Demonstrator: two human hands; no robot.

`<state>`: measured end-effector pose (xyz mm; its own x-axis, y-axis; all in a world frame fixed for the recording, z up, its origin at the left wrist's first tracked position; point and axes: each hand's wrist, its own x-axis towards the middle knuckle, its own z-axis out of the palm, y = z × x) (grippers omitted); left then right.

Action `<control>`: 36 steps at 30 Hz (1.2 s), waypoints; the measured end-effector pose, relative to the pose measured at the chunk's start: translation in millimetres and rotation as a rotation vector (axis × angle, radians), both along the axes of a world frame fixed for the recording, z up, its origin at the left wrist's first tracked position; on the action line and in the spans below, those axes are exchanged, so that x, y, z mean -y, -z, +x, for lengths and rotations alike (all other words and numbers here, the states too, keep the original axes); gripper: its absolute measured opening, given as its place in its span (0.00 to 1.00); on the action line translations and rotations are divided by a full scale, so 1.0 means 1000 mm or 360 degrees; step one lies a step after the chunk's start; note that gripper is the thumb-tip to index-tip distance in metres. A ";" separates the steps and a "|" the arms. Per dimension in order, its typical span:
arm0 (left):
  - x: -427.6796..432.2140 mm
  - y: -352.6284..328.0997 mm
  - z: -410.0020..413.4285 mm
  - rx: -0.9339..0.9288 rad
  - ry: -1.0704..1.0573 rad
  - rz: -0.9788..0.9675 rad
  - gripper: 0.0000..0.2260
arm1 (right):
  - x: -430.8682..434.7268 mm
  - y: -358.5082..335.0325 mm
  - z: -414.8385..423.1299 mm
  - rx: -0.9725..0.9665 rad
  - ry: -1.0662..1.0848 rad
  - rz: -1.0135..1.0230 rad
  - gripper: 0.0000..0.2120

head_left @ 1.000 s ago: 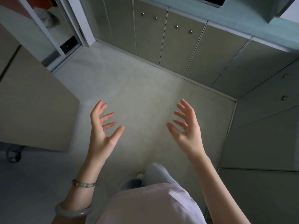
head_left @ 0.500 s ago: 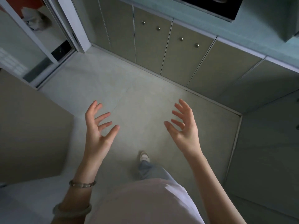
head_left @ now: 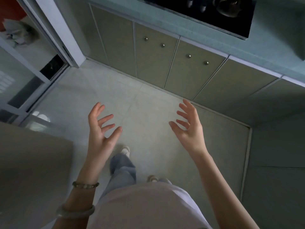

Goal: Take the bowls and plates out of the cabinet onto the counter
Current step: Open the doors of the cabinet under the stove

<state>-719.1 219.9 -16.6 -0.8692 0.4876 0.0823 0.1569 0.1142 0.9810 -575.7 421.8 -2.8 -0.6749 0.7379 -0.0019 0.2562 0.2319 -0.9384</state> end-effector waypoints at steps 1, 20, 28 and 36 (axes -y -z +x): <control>-0.005 0.000 -0.017 0.0009 0.0028 0.0002 0.35 | -0.001 0.000 -0.014 -0.0010 0.0045 -0.0003 0.35; -0.157 0.011 -0.216 0.0057 0.0618 -0.0026 0.35 | -0.091 0.005 -0.154 -0.0028 0.0668 -0.0074 0.34; -0.261 0.003 -0.256 0.0050 0.0565 -0.0016 0.35 | -0.184 0.004 -0.202 -0.0043 0.0601 -0.0093 0.34; -0.318 0.008 -0.294 0.0087 0.0507 -0.0070 0.35 | -0.253 0.010 -0.232 0.0017 0.0585 -0.0100 0.35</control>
<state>-1013.5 538.2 -24.4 -0.6750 0.7377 0.0127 0.1389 0.1102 0.9842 -807.8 674.8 -12.3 -0.3646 0.9292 -0.0608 0.3215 0.0644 -0.9447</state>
